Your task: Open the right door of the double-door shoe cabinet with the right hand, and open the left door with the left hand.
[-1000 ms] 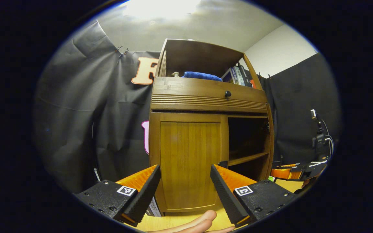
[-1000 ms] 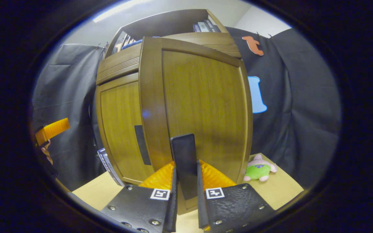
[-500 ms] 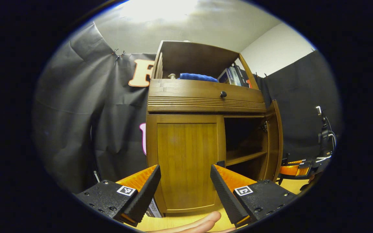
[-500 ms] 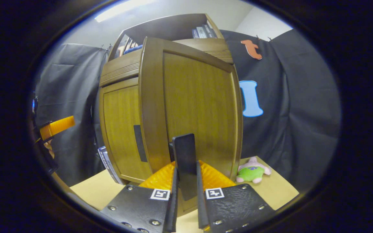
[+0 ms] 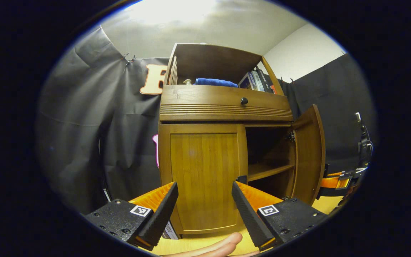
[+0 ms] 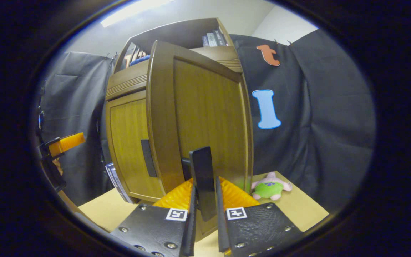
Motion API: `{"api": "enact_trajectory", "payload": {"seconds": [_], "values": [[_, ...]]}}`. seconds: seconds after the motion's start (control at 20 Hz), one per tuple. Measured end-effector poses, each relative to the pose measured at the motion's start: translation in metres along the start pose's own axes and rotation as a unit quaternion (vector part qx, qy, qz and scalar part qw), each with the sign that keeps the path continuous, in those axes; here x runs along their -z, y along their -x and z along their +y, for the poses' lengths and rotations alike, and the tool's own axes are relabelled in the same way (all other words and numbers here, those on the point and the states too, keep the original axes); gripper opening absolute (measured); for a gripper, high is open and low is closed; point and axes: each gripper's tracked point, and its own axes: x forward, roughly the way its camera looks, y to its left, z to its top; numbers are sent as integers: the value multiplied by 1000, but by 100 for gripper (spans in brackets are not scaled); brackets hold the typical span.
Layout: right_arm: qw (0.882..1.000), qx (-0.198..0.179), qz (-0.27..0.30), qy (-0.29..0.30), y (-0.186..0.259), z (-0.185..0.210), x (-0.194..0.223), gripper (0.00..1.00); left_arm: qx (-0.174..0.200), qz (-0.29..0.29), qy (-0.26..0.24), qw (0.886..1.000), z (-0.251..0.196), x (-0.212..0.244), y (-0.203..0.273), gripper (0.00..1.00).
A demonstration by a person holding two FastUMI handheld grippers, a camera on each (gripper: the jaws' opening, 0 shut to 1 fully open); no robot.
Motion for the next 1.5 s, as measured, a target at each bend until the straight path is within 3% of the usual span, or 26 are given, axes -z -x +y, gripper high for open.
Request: {"api": "enact_trajectory", "payload": {"seconds": [0.1, 0.2, 0.25, 0.35, 0.4, 0.45, 0.5, 0.7, 0.8, 0.95, 1.15, 1.3, 1.5], "values": [[1000, 19, -4, 6, 7, -13, -3, 26, 3, 2, 0, 1000, -3, 2, -3, 92], [998, 63, -10, 22, 16, -39, -7, 25, 3, 10, -3, 1000, -5, 8, -6, 92], [995, 90, -14, 37, 17, -54, -9, 36, 1, 15, -5, 1000, -5, 12, -8, 92], [986, 148, -23, 79, 28, -90, -17, 34, -3, 25, -7, 1000, -4, 19, -13, 92], [987, 142, -22, 67, 29, -97, -18, 34, -5, 30, -8, 1000, -5, 21, -15, 94], [991, 126, -24, 33, 29, -98, -19, 24, -7, 33, -8, 999, -4, 24, -18, 94], [992, 119, -26, 14, 27, -108, -16, 23, -9, 36, -7, 999, -4, 25, -20, 92], [994, 101, -20, 23, 28, -130, -17, 25, -16, 45, 0, 999, -4, 33, -28, 92], [995, 90, -20, 26, 26, -142, -20, 48, -13, 46, 4, 999, -8, 35, -32, 92], [997, 74, -15, 27, 28, -158, -20, 57, -7, 51, 9, 999, -17, 40, -40, 92], [999, 44, -14, 23, 24, -182, -24, 100, -22, 50, 19, 998, -25, 45, -47, 92], [1000, 13, -19, 18, 16, -196, -29, 99, -34, 37, 14, 999, -33, 46, -56, 94], [999, -23, -25, 13, 12, -203, -28, 100, -24, 24, 14, 999, -61, 56, -74, 92]]}}
